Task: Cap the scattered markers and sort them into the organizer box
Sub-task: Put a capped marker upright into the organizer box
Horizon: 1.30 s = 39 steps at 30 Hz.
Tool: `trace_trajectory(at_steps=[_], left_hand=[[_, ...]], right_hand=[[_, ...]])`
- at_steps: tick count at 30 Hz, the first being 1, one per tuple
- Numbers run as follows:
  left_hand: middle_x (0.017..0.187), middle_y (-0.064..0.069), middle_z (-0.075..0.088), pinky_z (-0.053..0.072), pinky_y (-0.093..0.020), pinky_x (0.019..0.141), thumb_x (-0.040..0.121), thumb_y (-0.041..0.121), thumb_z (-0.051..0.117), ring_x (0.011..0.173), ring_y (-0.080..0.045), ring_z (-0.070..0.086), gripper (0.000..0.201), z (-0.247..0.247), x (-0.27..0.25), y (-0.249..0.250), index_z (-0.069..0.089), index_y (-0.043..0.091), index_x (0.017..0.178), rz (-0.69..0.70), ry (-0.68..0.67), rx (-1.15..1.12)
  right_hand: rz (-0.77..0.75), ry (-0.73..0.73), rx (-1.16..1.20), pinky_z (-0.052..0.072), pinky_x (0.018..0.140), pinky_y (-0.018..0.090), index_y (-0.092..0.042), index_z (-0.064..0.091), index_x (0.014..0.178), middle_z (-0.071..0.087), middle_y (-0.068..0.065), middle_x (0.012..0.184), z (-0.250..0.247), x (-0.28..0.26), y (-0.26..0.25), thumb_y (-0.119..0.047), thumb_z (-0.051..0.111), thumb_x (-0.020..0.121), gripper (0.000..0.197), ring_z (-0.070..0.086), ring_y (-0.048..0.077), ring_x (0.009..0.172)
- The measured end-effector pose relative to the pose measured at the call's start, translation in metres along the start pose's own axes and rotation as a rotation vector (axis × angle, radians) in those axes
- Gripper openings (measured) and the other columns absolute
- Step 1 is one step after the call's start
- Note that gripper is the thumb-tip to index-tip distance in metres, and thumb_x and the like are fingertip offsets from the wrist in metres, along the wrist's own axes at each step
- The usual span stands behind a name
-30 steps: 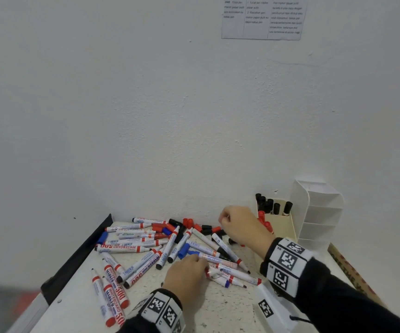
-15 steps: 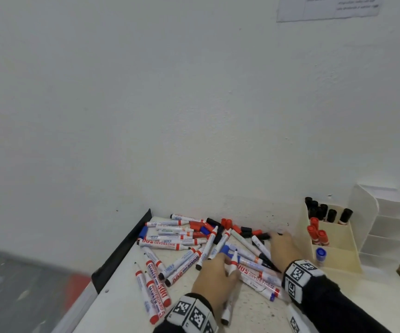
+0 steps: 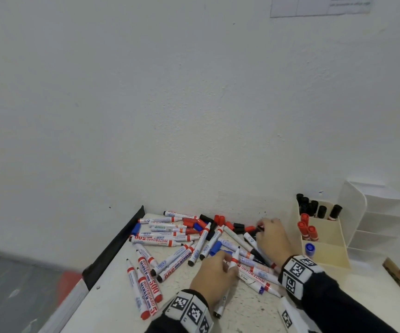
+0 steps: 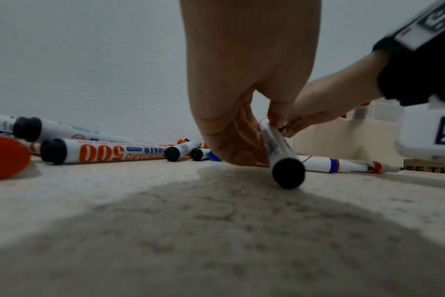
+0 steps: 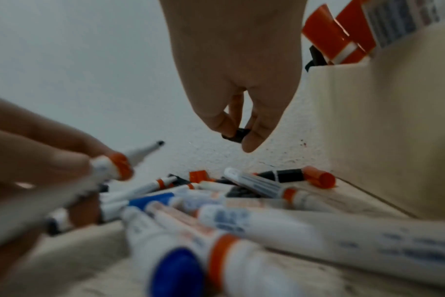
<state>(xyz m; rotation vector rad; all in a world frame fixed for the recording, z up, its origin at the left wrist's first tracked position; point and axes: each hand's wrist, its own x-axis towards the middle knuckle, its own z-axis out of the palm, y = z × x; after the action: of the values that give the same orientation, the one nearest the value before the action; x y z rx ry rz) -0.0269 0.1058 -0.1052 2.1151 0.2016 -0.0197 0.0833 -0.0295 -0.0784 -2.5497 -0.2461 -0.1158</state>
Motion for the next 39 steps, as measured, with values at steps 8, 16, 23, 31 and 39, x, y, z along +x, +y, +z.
trace_trajectory(at_steps=[8, 16, 23, 31, 39], left_hand=[[0.103, 0.007, 0.062, 0.052, -0.029, 0.088, 0.095, 0.024, 0.047, 0.091, -0.004, 0.060, 0.022, 0.003, -0.001, 0.001, 0.055, 0.027, 0.115, 0.094, 0.080, 0.026], [0.096, 0.011, 0.063, 0.055, -0.029, 0.083, 0.094, 0.020, 0.048, 0.085, -0.003, 0.062, 0.021, 0.008, -0.001, -0.001, 0.057, 0.031, 0.109, 0.128, 0.088, 0.066], [0.098, 0.010, 0.062, 0.055, -0.030, 0.082, 0.094, 0.019, 0.047, 0.084, -0.005, 0.061, 0.024, 0.012, 0.003, -0.009, 0.059, 0.031, 0.112, 0.122, 0.106, 0.129], [0.112, 0.010, 0.059, 0.049, -0.030, 0.091, 0.093, 0.033, 0.040, 0.100, -0.003, 0.055, 0.028, 0.011, 0.006, -0.009, 0.056, 0.034, 0.117, 0.237, -0.013, 0.188], [0.082, 0.009, 0.055, 0.047, -0.022, 0.075, 0.097, 0.035, 0.043, 0.074, -0.005, 0.052, 0.016, 0.007, -0.001, 0.003, 0.054, 0.025, 0.093, 0.364, 0.005, 0.343]], right_hand=[[-0.195, -0.059, 0.163, 0.035, 0.066, 0.005, -0.016, 0.057, 0.116, 0.043, -0.005, 0.110, -0.008, -0.038, -0.016, -0.008, 0.041, 0.095, 0.028, 0.041, 0.003, 0.094], [-0.203, -0.101, 0.225, 0.036, 0.071, 0.000, -0.015, 0.065, 0.107, 0.053, -0.004, 0.106, -0.009, -0.052, 0.003, 0.000, 0.044, 0.092, 0.031, 0.046, 0.003, 0.094], [-0.172, -0.241, 0.373, 0.050, 0.068, 0.014, -0.021, 0.063, 0.102, 0.059, -0.003, 0.104, -0.011, -0.062, 0.011, 0.001, 0.045, 0.092, 0.030, 0.061, 0.005, 0.090], [-0.167, -0.212, 0.457, 0.041, 0.054, 0.014, -0.026, 0.056, 0.081, 0.057, -0.008, 0.069, -0.007, -0.069, 0.008, -0.023, 0.046, 0.096, 0.018, 0.052, 0.005, 0.060], [-0.067, -0.175, 0.350, 0.029, 0.047, 0.021, -0.020, 0.044, 0.056, 0.041, -0.005, 0.051, -0.008, -0.065, -0.005, -0.035, 0.030, 0.099, 0.048, 0.038, 0.007, 0.047]])
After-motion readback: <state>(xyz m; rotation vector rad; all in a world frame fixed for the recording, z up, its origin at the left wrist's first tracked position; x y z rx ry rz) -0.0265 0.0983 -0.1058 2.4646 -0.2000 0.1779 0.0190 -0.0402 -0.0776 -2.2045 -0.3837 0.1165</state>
